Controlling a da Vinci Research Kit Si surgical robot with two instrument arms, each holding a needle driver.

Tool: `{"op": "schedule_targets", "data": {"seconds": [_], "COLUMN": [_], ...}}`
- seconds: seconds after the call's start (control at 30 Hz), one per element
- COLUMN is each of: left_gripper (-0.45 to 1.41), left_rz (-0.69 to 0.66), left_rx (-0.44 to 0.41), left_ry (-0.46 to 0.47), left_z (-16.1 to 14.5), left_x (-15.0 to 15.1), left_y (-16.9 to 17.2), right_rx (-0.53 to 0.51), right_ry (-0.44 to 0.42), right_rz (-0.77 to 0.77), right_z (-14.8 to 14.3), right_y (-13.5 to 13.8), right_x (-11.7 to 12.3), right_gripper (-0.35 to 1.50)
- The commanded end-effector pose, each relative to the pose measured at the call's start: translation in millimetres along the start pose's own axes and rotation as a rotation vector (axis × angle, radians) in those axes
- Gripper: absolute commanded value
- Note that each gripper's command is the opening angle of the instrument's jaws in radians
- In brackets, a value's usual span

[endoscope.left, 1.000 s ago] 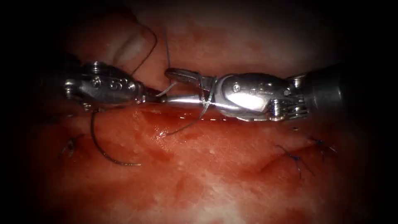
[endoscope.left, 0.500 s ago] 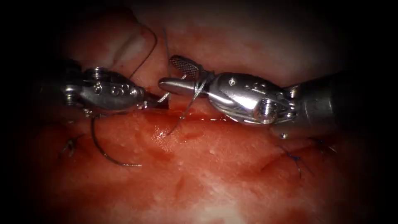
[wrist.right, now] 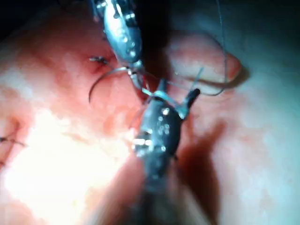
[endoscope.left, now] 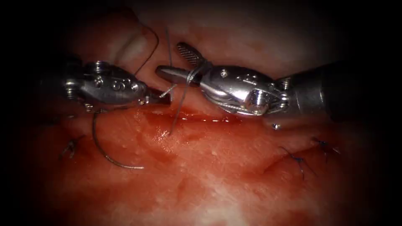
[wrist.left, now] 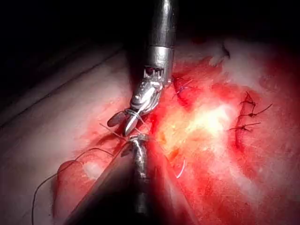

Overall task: Wound Closure
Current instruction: With the right tool grip the short suture tail.

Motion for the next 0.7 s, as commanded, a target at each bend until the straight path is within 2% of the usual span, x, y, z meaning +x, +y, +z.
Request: {"op": "schedule_targets", "data": {"seconds": [0.03, 0.27, 0.37, 0.4, 0.47, 0.7], "left_gripper": [-0.45, -0.45, -0.45, -0.45, -0.45, -0.45], "left_rz": [0.002, 0.004, 0.005, 0.005, 0.005, -0.006], "left_rx": [-0.001, -0.003, -0.003, -0.003, -0.003, -0.014], "left_ry": [0.001, 0.002, 0.002, 0.002, 0.002, 0.005], "left_z": [0.8, 0.7, 0.6, 0.6, 0.6, -0.5], "left_x": [0.1, -0.1, -0.2, -0.2, -0.2, -0.6], "left_y": [-0.1, -0.2, -0.2, -0.2, -0.2, -0.7], "right_rx": [0.002, 0.002, 0.005, 0.0, 0.027, 0.005], "right_ry": [0.001, -0.03, -0.031, -0.025, -0.025, -0.024], "right_rz": [-0.011, -0.029, -0.027, -0.038, -0.056, -0.138], "right_z": [1.1, 3.0, 2.9, 2.8, 2.5, 0.8], "right_y": [-0.2, -0.6, -0.5, -0.5, -0.5, -1.0], "right_x": [-0.4, -1.6, -1.4, -1.4, -1.4, -1.3], "right_gripper": [0.71, 0.74, 0.67, 0.56, -0.35, -0.35]}}
